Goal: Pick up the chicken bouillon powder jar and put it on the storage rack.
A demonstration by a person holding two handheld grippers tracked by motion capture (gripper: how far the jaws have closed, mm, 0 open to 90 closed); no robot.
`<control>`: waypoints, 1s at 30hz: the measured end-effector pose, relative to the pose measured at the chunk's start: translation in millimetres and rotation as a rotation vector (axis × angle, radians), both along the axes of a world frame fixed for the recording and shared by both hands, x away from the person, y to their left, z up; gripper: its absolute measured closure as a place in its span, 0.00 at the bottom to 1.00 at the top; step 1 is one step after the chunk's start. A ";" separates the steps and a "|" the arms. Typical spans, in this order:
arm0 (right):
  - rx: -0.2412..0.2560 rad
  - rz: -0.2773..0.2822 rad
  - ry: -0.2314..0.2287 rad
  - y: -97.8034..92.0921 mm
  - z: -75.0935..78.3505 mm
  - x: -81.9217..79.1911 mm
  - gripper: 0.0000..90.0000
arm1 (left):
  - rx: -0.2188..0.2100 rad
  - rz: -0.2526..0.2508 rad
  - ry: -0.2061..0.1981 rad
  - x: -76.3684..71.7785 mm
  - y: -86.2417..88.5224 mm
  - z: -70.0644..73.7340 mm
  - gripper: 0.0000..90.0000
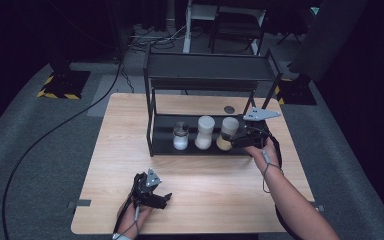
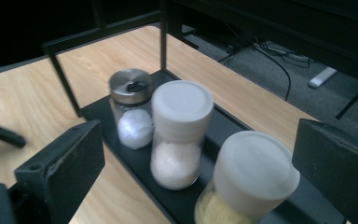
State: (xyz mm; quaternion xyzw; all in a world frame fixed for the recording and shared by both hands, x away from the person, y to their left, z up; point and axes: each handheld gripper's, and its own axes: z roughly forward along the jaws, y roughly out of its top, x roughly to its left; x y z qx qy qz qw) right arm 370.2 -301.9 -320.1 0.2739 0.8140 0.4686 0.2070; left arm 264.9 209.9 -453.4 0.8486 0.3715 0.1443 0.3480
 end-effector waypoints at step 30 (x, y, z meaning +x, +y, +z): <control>-0.017 0.058 0.045 -21.2 -49.5 -46.5 0.00 | 0.000 0.000 0.000 0.0 -0.1 0.0 0.06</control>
